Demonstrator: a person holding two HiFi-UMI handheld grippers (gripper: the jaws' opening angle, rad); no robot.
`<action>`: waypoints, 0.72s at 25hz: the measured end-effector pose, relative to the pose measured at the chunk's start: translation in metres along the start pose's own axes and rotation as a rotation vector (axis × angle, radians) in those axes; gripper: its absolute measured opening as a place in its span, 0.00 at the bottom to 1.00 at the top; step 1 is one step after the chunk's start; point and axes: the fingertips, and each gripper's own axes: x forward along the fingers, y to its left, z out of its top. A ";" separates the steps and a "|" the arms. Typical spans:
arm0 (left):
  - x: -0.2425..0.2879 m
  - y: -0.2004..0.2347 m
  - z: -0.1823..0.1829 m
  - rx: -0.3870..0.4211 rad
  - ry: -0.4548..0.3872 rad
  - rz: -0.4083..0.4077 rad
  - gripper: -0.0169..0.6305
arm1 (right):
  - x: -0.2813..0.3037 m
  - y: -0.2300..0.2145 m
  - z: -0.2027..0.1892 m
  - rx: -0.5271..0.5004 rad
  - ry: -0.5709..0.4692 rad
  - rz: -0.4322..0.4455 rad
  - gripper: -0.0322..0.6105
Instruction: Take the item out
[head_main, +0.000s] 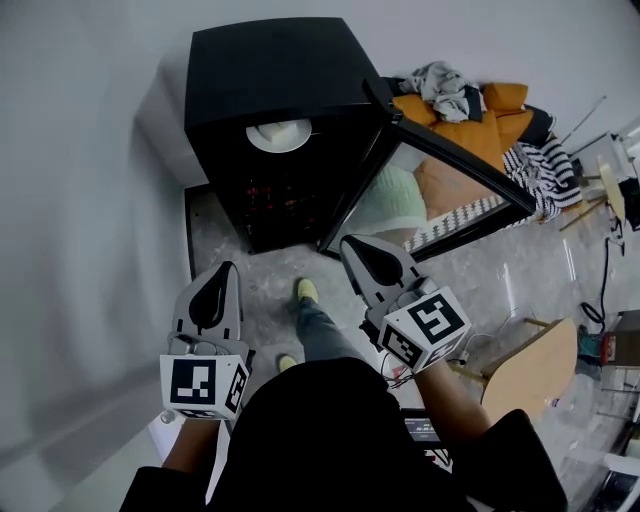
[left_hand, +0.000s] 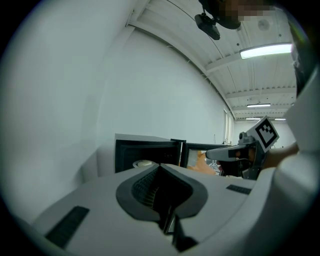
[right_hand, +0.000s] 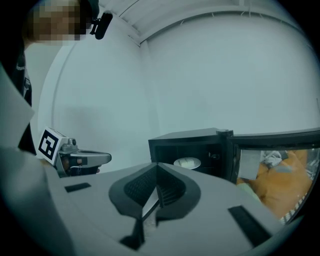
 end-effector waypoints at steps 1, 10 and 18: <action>0.009 0.002 0.001 0.001 0.001 0.000 0.04 | 0.007 -0.006 0.002 0.003 -0.004 0.002 0.06; 0.069 0.013 0.018 0.002 0.026 0.017 0.04 | 0.060 -0.053 0.004 0.090 0.033 0.006 0.06; 0.107 0.020 0.025 0.018 0.046 0.066 0.04 | 0.099 -0.088 0.003 0.163 0.034 0.024 0.06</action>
